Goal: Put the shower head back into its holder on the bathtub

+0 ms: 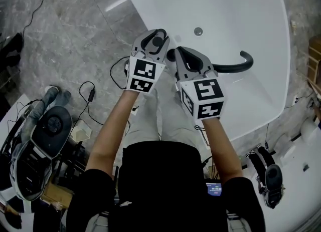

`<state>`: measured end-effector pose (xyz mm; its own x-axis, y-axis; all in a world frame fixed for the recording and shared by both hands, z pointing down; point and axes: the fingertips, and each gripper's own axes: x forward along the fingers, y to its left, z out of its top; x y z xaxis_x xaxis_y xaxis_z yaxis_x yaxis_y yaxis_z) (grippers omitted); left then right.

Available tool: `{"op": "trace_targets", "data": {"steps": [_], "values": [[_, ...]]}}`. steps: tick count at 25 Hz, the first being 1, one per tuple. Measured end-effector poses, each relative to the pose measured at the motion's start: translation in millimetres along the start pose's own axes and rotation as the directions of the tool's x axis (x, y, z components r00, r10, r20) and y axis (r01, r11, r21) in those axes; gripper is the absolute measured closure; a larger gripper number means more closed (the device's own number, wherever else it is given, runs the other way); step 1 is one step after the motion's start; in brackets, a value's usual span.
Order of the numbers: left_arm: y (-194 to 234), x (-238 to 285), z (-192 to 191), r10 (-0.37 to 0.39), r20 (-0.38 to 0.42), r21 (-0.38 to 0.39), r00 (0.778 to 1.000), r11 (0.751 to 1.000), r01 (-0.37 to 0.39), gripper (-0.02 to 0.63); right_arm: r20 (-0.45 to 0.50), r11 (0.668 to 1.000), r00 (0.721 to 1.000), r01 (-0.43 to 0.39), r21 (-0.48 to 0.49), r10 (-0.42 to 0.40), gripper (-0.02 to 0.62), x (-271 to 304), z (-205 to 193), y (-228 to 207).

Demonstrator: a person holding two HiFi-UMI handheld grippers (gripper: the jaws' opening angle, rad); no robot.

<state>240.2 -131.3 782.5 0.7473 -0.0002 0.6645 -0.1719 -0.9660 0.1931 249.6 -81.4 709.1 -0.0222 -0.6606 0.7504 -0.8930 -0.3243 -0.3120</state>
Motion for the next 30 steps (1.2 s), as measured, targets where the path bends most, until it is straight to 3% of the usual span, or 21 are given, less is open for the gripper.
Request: {"op": "trace_targets", "data": {"steps": [16, 21, 25, 30], "values": [[-14.1, -72.0, 33.9, -0.002, 0.035, 0.005, 0.999, 1.000, 0.001, 0.446, 0.028, 0.997, 1.000, -0.008, -0.075, 0.010, 0.572, -46.4, 27.8, 19.9], [-13.5, -111.6, 57.5, 0.018, 0.046, -0.007, 0.999, 1.000, -0.018, 0.485, 0.033, 0.993, 0.999, -0.003, -0.117, 0.007, 0.571, -70.7, 44.8, 33.4], [-12.2, -145.7, 90.0, 0.060, 0.126, -0.025, 0.990, 0.998, -0.058, 0.543, 0.079, 0.987, 0.997, 0.033, -0.159, -0.021, 0.571, -96.8, 57.9, 38.2], [-23.8, -195.5, 127.7, 0.091, 0.192, -0.027, 0.977, 0.996, -0.088, 0.572, 0.114, 0.980, 0.992, 0.073, -0.184, -0.052, 0.571, -135.9, 69.1, 42.3]]}}
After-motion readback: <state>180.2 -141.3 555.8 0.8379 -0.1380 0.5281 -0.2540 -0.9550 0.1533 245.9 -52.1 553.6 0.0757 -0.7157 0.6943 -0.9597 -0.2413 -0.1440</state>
